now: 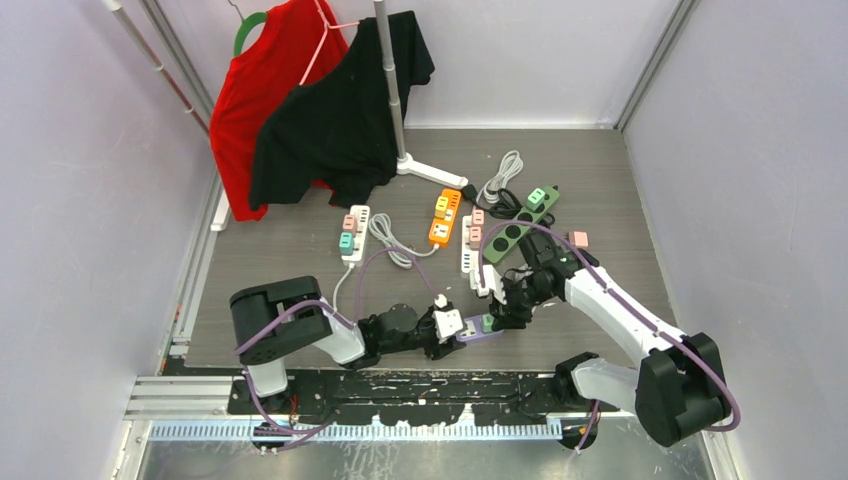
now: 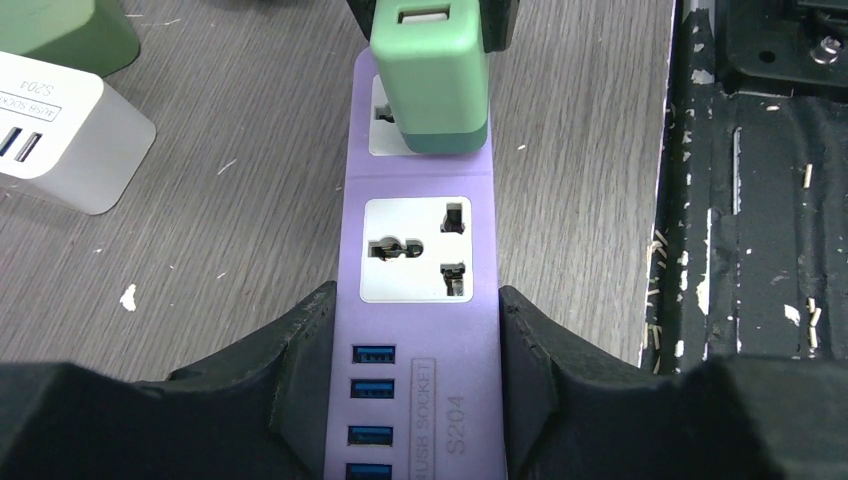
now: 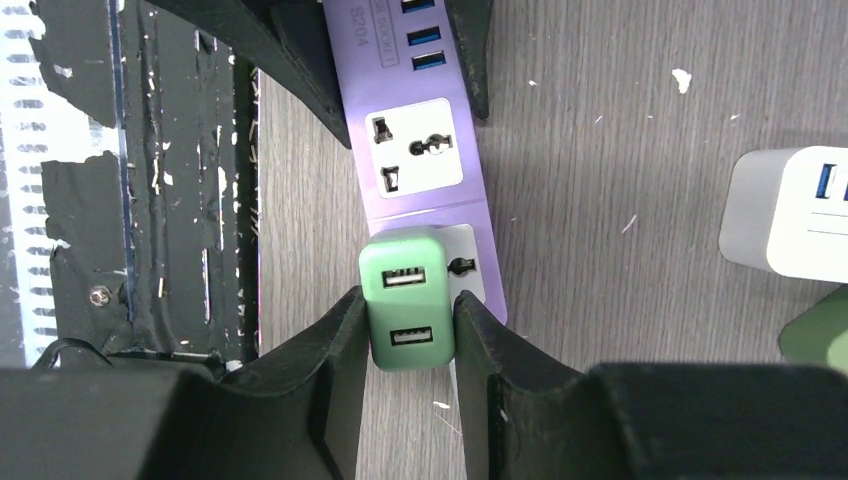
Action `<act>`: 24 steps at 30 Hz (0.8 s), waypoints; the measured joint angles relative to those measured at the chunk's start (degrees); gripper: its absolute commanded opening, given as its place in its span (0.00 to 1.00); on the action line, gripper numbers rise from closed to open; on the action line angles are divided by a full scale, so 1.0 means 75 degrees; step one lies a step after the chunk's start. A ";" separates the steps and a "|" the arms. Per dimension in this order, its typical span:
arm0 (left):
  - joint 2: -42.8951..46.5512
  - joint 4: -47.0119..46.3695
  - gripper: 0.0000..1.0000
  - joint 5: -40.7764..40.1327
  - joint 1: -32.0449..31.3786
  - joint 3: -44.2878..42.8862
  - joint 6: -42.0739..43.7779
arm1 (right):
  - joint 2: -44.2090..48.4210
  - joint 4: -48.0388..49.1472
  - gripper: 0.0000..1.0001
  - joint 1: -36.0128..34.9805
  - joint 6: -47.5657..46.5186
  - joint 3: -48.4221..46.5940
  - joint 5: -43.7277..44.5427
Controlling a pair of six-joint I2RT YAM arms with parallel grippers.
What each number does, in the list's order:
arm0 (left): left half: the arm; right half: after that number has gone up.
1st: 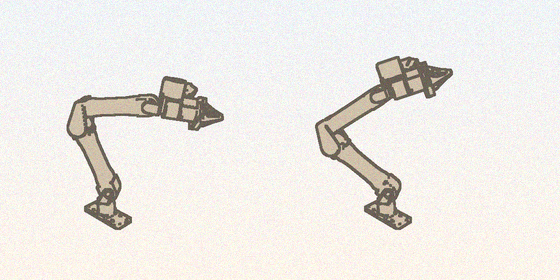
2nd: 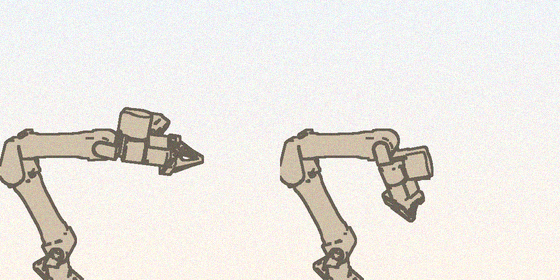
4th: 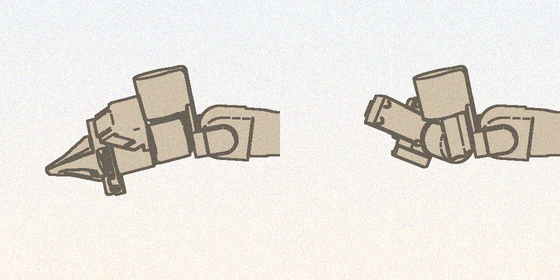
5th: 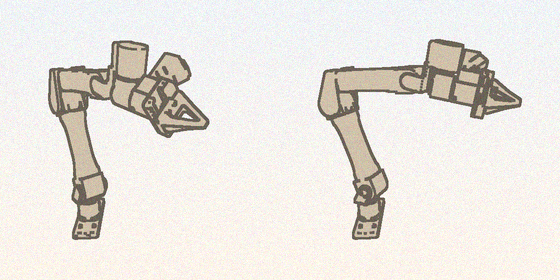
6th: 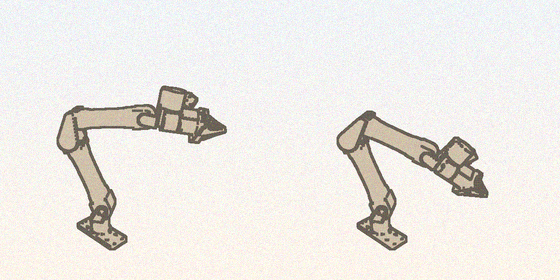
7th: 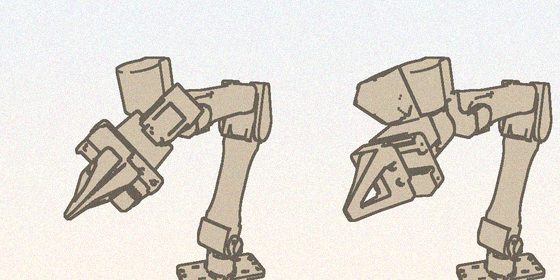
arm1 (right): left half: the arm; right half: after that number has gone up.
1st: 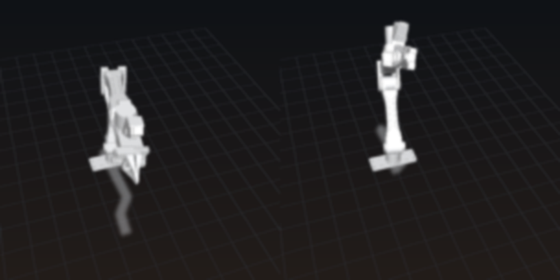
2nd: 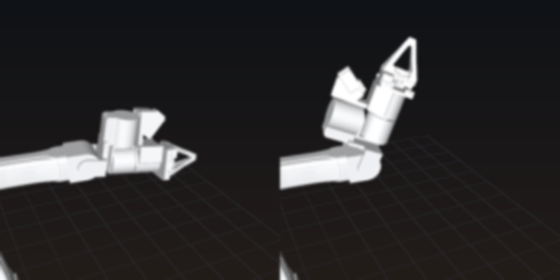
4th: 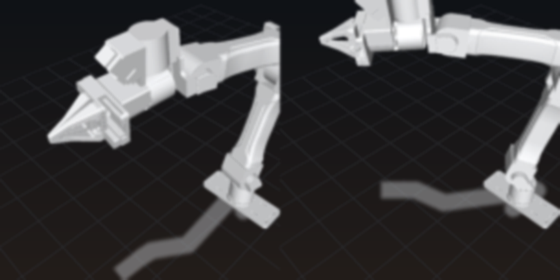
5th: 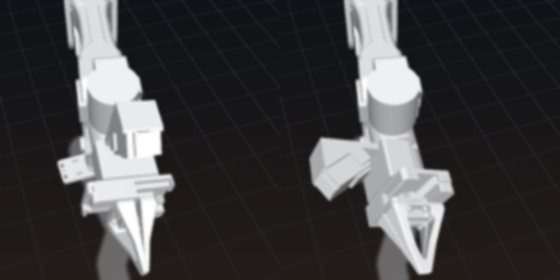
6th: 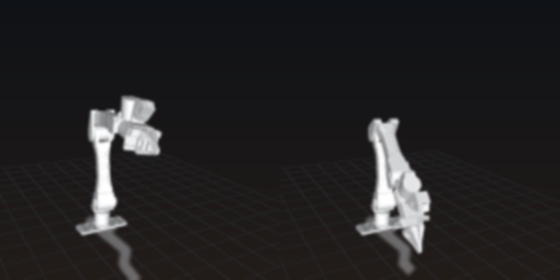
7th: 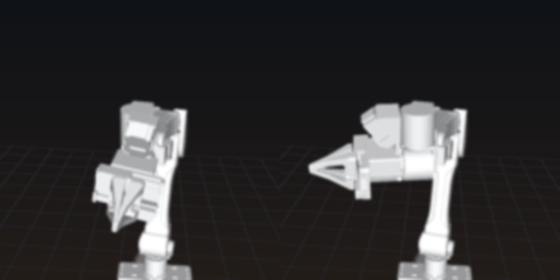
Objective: Pull the plug off the socket
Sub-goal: Remove the plug from the socket.
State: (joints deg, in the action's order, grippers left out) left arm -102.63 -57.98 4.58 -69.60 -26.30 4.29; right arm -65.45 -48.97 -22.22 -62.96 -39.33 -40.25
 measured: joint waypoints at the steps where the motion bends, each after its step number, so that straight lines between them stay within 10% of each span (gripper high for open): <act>1: -0.0029 -0.0122 0.00 0.0000 0.0003 0.0038 -0.0044 | 0.0015 -0.0061 0.07 0.0102 -0.0140 0.0000 -0.0099; 11: -0.0087 -0.0452 0.00 0.0023 0.0012 0.0157 -0.0329 | 0.0093 -0.0481 0.07 -0.0137 -0.1463 0.0006 -0.0379; 24: -0.0117 -0.0408 0.00 0.0058 0.0026 0.0119 -0.0440 | 0.0052 0.0099 0.05 -0.0026 0.0227 0.0006 -0.0070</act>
State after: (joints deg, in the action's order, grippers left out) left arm -103.50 -61.04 5.02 -69.41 -25.41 0.99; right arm -65.06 -48.23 -22.41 -61.25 -39.29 -40.77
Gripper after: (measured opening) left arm 0.518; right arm 0.385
